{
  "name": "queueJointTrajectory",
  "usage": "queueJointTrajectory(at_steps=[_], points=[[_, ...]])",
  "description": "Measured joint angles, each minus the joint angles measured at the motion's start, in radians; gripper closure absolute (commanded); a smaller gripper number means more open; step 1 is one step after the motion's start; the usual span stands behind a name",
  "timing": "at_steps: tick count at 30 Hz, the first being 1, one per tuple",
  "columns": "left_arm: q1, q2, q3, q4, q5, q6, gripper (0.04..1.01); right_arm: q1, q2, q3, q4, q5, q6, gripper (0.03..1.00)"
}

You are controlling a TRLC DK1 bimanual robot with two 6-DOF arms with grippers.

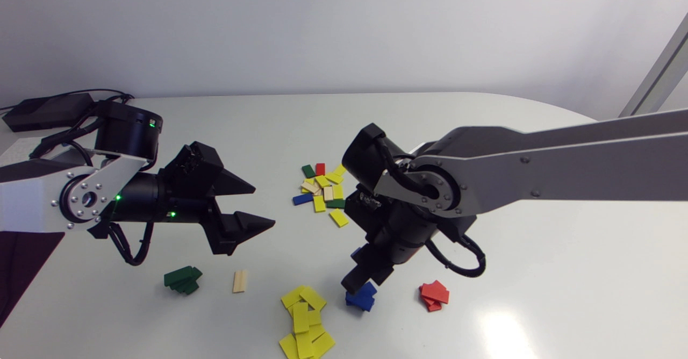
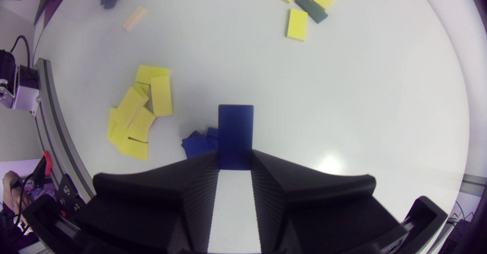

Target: Take domino bricks one by one from the mixed stack on the table and place each onto the existing stack of the same color.

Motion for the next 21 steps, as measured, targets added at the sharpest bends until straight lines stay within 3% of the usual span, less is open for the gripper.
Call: queueJointTrajectory(at_steps=[11, 21], points=[[-0.04, 0.05, 0.0, 0.055, -0.027, -0.033, 0.039, 0.046, -0.049, -0.055, 0.003, -0.016, -0.009, 0.87], [-0.08, 0.069, 0.0, 0.067, -0.05, -0.049, 0.039, 0.079, -0.061, -0.08, 0.007, -0.034, -0.023, 0.869]])
